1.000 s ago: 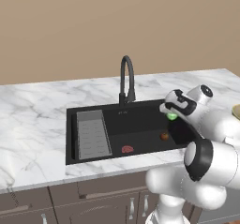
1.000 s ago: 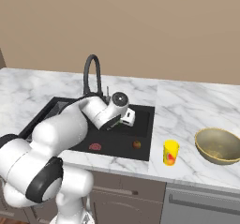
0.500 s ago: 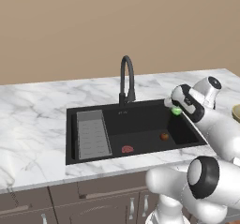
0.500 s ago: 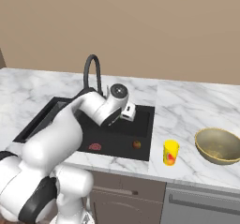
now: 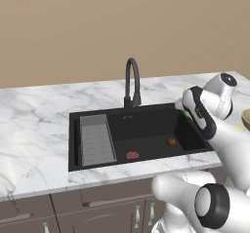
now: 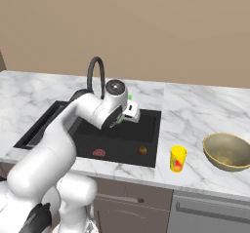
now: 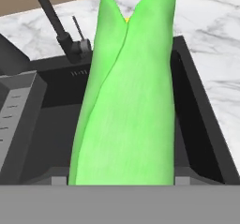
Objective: Remove the corn and apple from the sink. Then move the bowl and cup from the counter to the sink for washing.
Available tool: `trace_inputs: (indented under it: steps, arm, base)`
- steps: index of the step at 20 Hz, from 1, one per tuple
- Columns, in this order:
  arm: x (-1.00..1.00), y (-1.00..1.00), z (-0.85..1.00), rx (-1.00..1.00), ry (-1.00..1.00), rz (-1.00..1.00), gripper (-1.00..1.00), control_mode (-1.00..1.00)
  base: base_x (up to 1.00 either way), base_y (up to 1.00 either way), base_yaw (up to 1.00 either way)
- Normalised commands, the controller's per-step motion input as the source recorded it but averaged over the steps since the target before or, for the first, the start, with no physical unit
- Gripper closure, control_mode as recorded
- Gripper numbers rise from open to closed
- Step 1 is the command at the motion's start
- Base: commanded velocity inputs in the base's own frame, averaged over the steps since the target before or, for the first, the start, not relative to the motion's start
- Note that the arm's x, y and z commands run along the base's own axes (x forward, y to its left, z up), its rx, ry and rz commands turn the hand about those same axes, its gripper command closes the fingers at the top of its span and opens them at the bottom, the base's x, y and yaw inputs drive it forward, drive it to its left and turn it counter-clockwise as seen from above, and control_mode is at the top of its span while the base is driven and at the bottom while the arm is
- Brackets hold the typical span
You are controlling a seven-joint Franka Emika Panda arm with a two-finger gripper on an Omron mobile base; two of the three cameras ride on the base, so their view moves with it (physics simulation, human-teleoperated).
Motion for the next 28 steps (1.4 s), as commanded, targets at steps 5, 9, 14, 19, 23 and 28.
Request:
trace_inputs:
  steps: [5, 9, 14, 19, 23, 28]
  arm:
    - [-0.44, 0.00, 0.17, -0.11, 0.00, -0.05, 1.00, -1.00]
    - [-0.45, 0.03, 0.12, -0.11, 0.04, -0.05, 1.00, -1.00]
    - [-0.36, 0.22, 0.08, -0.07, 0.10, 0.00, 1.00, -1.00]
    - [-0.27, 0.30, 0.07, -0.01, 0.14, 0.00, 1.00, -1.00]
    - [-0.26, 0.33, 0.09, 0.00, 0.19, 0.00, 1.00, -1.00]
    - [-0.26, 0.36, 0.08, 0.00, 0.26, 0.00, 1.00, -1.00]
  base:
    - [0.00, 0.00, 0.00]
    - [0.00, 0.00, 0.00]
    - [0.00, 0.00, 0.00]
    - [0.00, 0.00, 0.00]
    - [0.00, 0.00, 0.00]
    - [0.00, 0.00, 0.00]
